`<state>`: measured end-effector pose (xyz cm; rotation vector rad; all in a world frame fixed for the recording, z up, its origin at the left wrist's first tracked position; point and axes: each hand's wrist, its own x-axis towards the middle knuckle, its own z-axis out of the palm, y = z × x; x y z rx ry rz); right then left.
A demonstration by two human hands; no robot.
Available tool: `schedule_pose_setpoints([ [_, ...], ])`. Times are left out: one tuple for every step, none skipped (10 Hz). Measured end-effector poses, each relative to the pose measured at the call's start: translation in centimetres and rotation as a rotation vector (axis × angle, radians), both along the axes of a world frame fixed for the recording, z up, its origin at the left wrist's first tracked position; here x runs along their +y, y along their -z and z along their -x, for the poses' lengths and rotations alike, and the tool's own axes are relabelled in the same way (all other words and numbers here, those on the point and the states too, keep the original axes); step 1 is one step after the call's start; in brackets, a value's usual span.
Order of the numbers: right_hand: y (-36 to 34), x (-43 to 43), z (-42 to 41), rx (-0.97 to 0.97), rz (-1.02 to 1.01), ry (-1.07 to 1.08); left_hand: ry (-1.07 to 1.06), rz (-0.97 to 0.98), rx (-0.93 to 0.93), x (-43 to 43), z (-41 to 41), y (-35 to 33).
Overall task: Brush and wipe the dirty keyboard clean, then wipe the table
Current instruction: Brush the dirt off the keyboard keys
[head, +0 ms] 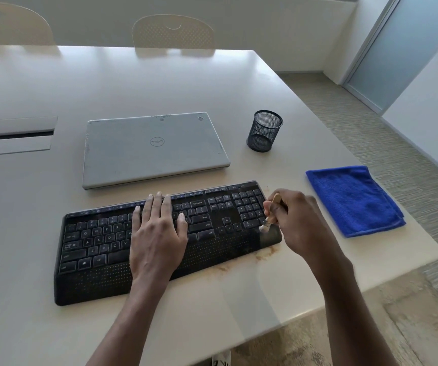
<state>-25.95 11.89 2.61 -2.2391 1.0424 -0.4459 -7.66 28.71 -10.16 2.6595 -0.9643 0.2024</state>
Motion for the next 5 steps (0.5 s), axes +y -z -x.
schedule_pose_setpoints([
  [-1.4,-0.3,-1.0,-0.029,0.011,-0.238,0.001,0.006,0.009,-0.1,0.0,-0.1],
  [-1.4,-0.7,-2.0,0.05,0.034,-0.376,-0.001,0.009,0.012,0.0,0.0,-0.1],
  [-0.9,-2.0,-2.1,0.146,0.043,-0.314,0.003,0.008,0.009,0.0,0.1,-0.2],
  [-0.7,-2.2,-2.0,0.158,0.075,-0.202,0.001,0.011,0.012,-0.1,0.1,-0.2],
  [-0.5,-0.7,-3.0,0.046,-0.023,-0.217,-0.003,0.015,0.008,0.0,0.1,-0.1],
])
